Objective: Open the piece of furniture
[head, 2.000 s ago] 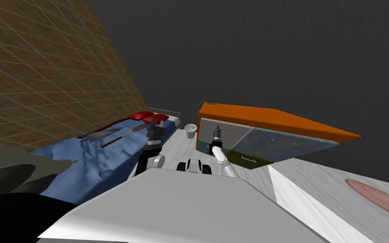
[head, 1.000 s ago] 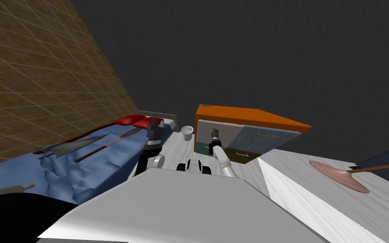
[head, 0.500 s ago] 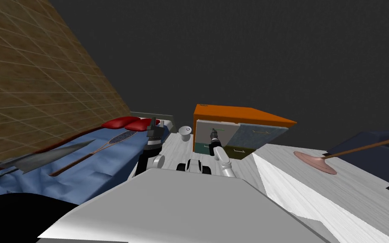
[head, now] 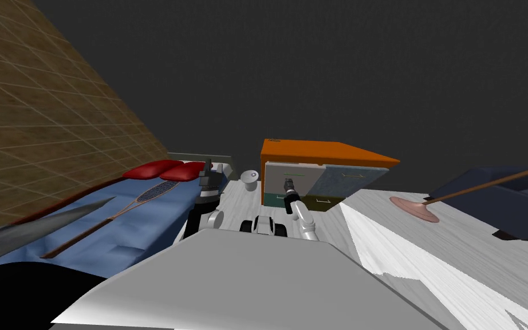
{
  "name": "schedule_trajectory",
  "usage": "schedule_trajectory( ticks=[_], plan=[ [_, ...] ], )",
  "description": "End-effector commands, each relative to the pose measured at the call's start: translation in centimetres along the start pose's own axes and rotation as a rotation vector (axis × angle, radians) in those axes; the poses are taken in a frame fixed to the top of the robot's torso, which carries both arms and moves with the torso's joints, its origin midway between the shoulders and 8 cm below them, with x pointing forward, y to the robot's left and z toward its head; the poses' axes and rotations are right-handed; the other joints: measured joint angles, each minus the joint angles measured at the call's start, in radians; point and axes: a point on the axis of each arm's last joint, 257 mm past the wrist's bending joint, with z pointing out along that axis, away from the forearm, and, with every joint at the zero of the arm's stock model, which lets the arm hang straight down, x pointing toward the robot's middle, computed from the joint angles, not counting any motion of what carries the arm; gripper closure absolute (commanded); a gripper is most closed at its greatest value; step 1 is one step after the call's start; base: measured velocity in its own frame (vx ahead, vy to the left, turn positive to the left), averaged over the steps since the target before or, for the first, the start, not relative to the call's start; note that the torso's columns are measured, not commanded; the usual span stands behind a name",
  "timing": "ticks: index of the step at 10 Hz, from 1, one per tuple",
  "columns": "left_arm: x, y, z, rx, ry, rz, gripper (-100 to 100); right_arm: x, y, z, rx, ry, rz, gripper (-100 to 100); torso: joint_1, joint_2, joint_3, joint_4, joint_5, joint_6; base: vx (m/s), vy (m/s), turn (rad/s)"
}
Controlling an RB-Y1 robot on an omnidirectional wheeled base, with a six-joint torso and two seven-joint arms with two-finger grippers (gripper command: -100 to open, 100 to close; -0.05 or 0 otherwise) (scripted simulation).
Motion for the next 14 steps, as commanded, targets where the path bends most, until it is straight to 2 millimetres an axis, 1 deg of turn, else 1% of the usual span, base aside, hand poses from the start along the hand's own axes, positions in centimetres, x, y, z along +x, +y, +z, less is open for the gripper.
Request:
schedule_trajectory(
  ticks=[1, 2, 3, 4, 5, 6, 7, 8, 9, 10, 11, 12, 13, 14],
  plan=[
    [0.0, 0.0, 0.0, 0.0, 0.0, 0.0, 0, -1.0, -0.3, -0.6, 0.009, -0.05, 0.02, 100, 0.001, 0.0, 0.0, 0.0, 0.0, 0.001, 0.0, 0.063, -0.188],
    [0.0, 0.0, 0.0, 0.0, 0.0, 0.0, 0, -1.6, -0.4, -0.6, 0.011, -0.074, 0.028, 100, 0.003, -0.001, -0.001, 0.0, 0.001, -0.001, 0.003, 0.042, 0.023],
    [0.0, 0.0, 0.0, 0.0, 0.0, 0.0, 0, -1.7, -0.4, -0.6, 0.013, -0.077, -0.005, 100, 0.002, -0.002, -0.001, 0.0, 0.001, -0.001, 0.006, 0.011, 0.032],
    [0.0, 0.0, 0.0, 0.0, 0.0, 0.0, 0, -1.1, -0.6, -1.1, 0.02, -0.064, 0.052, 100, 0.0, -0.003, -0.002, -0.001, 0.0, 0.0, 0.015, 0.042, -0.296],
    [0.0, 0.0, 0.0, 0.0, 0.0, 0.0, 0, -1.8, -0.9, -1.1, 0.03, -0.094, 0.045, 100, 0.001, -0.003, -0.002, -0.001, 0.0, 0.001, 0.015, 0.059, -0.232],
    [0.0, 0.0, 0.0, 0.0, 0.0, 0.0, 0, -2.6, -1.2, -1.2, 0.042, -0.124, 0.026, 100, 0.002, -0.003, -0.002, -0.001, 0.001, 0.0, 0.006, 0.032, 0.012],
    [0.0, 0.0, 0.0, 0.0, 0.0, 0.0, 0, -2.8, -1.2, -1.3, 0.047, -0.131, 0.0, 100, 0.001, -0.002, -0.002, -0.001, 0.0, -0.001, 0.001, 0.006, 0.04],
    [0.0, 0.0, 0.0, 0.0, 0.0, 0.0, 0, -2.6, -1.9, -1.8, 0.07, -0.136, 0.034, 100, 0.0, -0.002, -0.001, 0.0, 0.0, 0.0, 0.007, 0.041, -0.335],
    [0.0, 0.0, 0.0, 0.0, 0.0, 0.0, 0, -3.1, -2.2, -1.9, 0.084, -0.158, 0.032, 100, 0.002, -0.002, -0.001, -0.001, 0.0, 0.001, 0.006, 0.063, -0.182],
    [0.0, 0.0, 0.0, 0.0, 0.0, 0.0, 0, -3.6, -2.6, -2.1, 0.098, -0.177, 0.027, 100, 0.003, -0.002, -0.001, -0.001, 0.001, -0.001, 0.003, 0.033, 0.032],
    [0.0, 0.0, 0.0, 0.0, 0.0, 0.0, 0, -3.6, -2.6, -2.1, 0.1, -0.176, 0.004, 100, 0.001, -0.002, -0.002, -0.001, 0.0, -0.001, 0.002, 0.008, 0.028],
    [0.0, 0.0, 0.0, 0.0, 0.0, 0.0, 0, -3.2, -3.5, -2.7, 0.133, -0.175, 0.036, 100, 0.0, -0.002, -0.002, -0.001, 0.0, 0.0, 0.007, 0.042, -0.296],
    [0.0, 0.0, 0.0, 0.0, 0.0, 0.0, 0, -3.7, -4.0, -2.9, 0.154, -0.196, 0.034, 100, 0.001, -0.002, -0.002, -0.001, 0.0, 0.001, 0.006, 0.055, -0.204],
    [0.0, 0.0, 0.0, 0.0, 0.0, 0.0, 0, -4.0, -4.3, -3.0, 0.169, -0.208, 0.023, 100, 0.003, -0.002, -0.002, -0.001, 0.001, -0.001, 0.004, 0.034, 0.004]
  ],
)
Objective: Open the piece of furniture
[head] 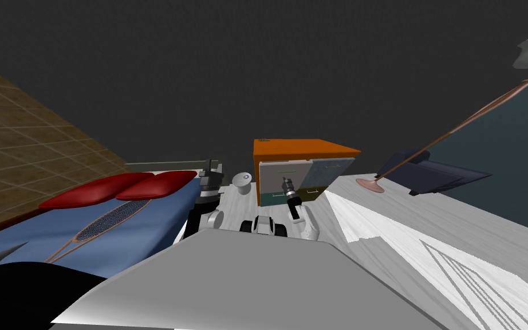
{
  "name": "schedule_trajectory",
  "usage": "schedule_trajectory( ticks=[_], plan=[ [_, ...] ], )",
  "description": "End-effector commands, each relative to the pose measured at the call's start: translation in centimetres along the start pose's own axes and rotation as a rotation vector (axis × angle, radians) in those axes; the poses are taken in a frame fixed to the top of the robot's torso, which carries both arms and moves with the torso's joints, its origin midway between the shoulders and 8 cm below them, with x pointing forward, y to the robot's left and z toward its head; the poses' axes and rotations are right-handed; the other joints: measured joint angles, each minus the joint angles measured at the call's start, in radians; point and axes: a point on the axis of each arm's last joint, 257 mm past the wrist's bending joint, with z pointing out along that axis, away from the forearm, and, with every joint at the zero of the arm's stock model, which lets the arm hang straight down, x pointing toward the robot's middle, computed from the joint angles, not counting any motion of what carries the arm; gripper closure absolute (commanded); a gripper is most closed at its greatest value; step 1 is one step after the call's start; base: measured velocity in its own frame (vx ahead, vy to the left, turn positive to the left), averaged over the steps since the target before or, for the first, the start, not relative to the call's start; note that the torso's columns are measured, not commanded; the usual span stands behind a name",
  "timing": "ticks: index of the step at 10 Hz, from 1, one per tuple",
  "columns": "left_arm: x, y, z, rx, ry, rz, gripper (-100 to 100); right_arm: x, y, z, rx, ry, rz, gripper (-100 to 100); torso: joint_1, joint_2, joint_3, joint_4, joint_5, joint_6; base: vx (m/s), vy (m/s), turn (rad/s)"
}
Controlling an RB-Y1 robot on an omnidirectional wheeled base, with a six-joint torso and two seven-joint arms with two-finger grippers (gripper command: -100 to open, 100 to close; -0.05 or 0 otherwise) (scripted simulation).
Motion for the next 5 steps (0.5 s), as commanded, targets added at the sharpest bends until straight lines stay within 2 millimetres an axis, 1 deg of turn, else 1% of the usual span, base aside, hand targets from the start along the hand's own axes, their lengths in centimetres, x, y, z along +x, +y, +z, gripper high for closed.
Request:
schedule_trajectory(
  ticks=[1, 2, 3, 4, 5],
  plan=[
    [0.0, 0.0, 0.0, 0.0, 0.0, 0.0, 0, -0.5, -0.8, -0.2, 0.03, -0.024, -0.031, 100, -0.001, 0.0, 0.0, 0.0, 0.0, 0.0, 0.0, 0.012, 0.027],
    [0.0, 0.0, 0.0, 0.0, 0.0, 0.0, 0, 0.2, -1.8, -0.8, 0.067, -0.008, -0.004, 100, -0.003, 0.0, 0.0, 0.0, -0.001, 0.0, 0.001, 0.039, -0.372],
    [0.0, 0.0, 0.0, 0.0, 0.0, 0.0, 0, -0.1, -2.3, -0.9, 0.086, -0.019, -0.004, 100, -0.001, 0.001, 0.0, 0.0, 0.0, 0.002, 0.005, 0.064, -0.164],
    [0.0, 0.0, 0.0, 0.0, 0.0, 0.0, 0, -0.6, -2.9, -1.0, 0.109, -0.037, -0.012, 100, 0.0, 0.0, 0.0, 0.0, 0.0, 0.0, 0.003, 0.038, 0.054],
    [0.0, 0.0, 0.0, 0.0, 0.0, 0.0, 0, -0.7, -3.0, -1.0, 0.114, -0.042, -0.035, 100, -0.001, 0.0, 0.0, 0.0, 0.0, 0.0, -0.001, 0.009, 0.027]
  ],
)
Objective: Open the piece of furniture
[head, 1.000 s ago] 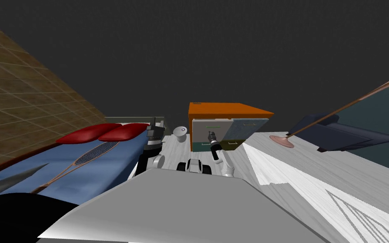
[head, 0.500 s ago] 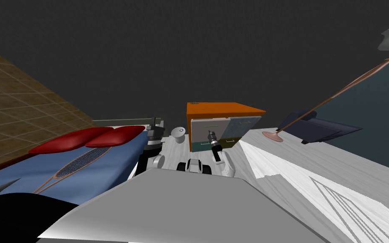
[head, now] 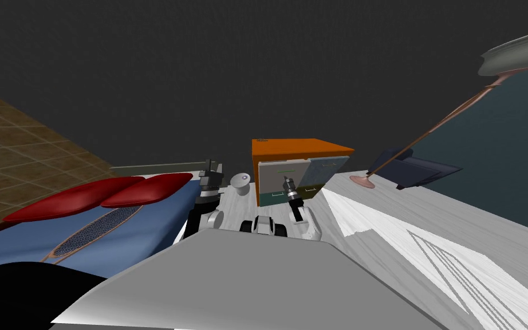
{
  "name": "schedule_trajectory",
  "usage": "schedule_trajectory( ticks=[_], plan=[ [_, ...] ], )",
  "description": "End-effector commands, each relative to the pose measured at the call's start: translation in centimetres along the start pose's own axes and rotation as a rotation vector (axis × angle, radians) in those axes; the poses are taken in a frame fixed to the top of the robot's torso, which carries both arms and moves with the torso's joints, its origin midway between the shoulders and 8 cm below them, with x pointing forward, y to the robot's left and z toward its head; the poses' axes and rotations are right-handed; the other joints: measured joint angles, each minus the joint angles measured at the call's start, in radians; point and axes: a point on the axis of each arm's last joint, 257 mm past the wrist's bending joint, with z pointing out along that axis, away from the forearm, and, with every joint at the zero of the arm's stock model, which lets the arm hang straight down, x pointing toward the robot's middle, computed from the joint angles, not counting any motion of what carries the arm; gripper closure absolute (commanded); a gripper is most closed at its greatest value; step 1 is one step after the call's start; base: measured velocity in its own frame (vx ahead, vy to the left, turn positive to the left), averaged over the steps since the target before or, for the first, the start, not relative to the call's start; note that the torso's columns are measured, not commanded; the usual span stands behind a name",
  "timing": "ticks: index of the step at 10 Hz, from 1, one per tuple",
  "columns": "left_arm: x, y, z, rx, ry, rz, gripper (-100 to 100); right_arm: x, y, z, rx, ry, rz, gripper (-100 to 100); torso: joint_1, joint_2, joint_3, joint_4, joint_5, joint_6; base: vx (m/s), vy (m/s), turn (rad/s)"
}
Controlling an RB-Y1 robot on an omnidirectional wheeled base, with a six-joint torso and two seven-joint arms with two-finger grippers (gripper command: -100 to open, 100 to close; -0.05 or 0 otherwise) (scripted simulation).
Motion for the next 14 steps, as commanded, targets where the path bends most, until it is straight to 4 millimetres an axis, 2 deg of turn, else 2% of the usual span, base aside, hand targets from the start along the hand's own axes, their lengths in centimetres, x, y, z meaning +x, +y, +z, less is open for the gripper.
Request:
schedule_trajectory(
  ticks=[1, 2, 3, 12, 14],
  plan=[
    [0.0, 0.0, 0.0, 0.0, 0.0, 0.0, 0, -0.5, -0.4, -0.1, 0.022, -0.016, -0.034, 100, -0.002, 0.0, 0.0, 0.0, -0.001, 0.001, 0.0, 0.0, 0.0],
    [0.0, 0.0, 0.0, 0.0, 0.0, 0.0, 0, -0.5, -0.4, 0.0, 0.02, -0.014, -0.026, 100, -0.002, 0.0, 0.0, 0.0, -0.001, 0.001, 0.0, 0.0, 0.0],
    [0.0, 0.0, 0.0, 0.0, 0.0, 0.0, 0, 0.1, -0.1, -0.3, 0.009, -0.028, -0.062, -100, -0.001, 0.0, 0.0, 0.0, 0.0, 0.001, 0.0, 0.0, 0.0],
    [0.0, 0.0, 0.0, 0.0, 0.0, 0.0, 0, 4.0, 1.3, -2.0, -0.055, -0.081, -0.245, -100, 0.0, 0.0, 0.0, 0.0, 0.0, 0.001, 0.026, 0.002, -0.001],
    [0.0, 0.0, 0.0, 0.0, 0.0, 0.0, 0, 2.8, 0.7, -1.5, -0.03, -0.06, -0.215, -100, 0.001, -0.005, -0.003, -0.002, 0.0, 0.0, 0.143, 0.012, -0.002]
  ],
)
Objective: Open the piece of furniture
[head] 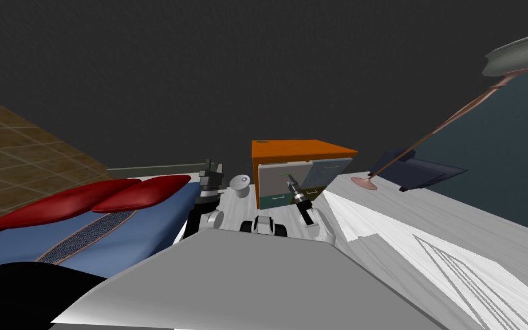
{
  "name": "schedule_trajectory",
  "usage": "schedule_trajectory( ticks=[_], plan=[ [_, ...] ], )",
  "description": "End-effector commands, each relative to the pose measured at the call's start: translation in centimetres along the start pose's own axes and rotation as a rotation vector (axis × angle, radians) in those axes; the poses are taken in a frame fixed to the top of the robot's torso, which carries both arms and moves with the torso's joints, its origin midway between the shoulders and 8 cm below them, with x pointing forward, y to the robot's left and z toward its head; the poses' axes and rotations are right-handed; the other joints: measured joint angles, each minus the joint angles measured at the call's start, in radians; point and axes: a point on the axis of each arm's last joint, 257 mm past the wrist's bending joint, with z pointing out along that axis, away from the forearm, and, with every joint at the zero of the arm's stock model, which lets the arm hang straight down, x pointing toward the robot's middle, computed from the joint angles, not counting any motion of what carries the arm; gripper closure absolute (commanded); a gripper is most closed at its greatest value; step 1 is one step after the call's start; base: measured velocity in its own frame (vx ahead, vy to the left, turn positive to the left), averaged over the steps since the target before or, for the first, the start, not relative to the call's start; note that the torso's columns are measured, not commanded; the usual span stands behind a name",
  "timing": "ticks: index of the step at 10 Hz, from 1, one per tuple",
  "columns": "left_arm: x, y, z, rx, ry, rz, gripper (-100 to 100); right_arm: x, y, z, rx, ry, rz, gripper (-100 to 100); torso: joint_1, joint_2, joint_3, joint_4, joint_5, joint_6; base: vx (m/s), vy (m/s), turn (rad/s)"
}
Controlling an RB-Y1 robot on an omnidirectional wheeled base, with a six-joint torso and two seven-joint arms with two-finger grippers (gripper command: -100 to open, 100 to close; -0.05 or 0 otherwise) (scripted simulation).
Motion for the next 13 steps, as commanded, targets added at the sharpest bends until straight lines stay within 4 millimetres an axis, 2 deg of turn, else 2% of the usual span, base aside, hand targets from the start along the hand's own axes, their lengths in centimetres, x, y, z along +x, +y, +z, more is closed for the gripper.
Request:
schedule_trajectory(
  ticks=[1, 6, 10, 11, 13],
  plan=[
    [0.0, 0.0, 0.0, 0.0, 0.0, 0.0, 0, -0.9, -0.7, 0.5, 0.02, 0.022, 0.027, -100, 0.0, 0.004, 0.002, 0.001, 0.0, 0.0, 0.064, 0.013, 0.002],
    [0.0, 0.0, 0.0, 0.0, 0.0, 0.0, 0, -2.6, -2.1, 1.5, 0.055, 0.065, 0.121, -100, -0.001, 0.005, 0.003, 0.002, 0.0, 0.0, 0.004, 0.002, 0.0],
    [0.0, 0.0, 0.0, 0.0, 0.0, 0.0, 0, -2.1, -2.5, 2.0, 0.052, 0.069, 0.108, -100, -0.001, 0.003, 0.002, 0.001, 0.0, 0.0, 0.024, 0.003, 0.036],
    [0.0, 0.0, 0.0, 0.0, 0.0, 0.0, 0, -2.4, -2.1, 1.6, 0.051, 0.064, 0.11, 100, -0.001, 0.006, 0.003, 0.001, 0.0, 0.0, -0.017, -0.006, -0.071],
    [0.0, 0.0, 0.0, 0.0, 0.0, 0.0, 0, -2.4, -2.0, 1.6, 0.051, 0.065, 0.113, 100, -0.001, 0.009, 0.006, 0.003, 0.0, 0.001, -0.031, -0.007, -0.041]
  ],
)
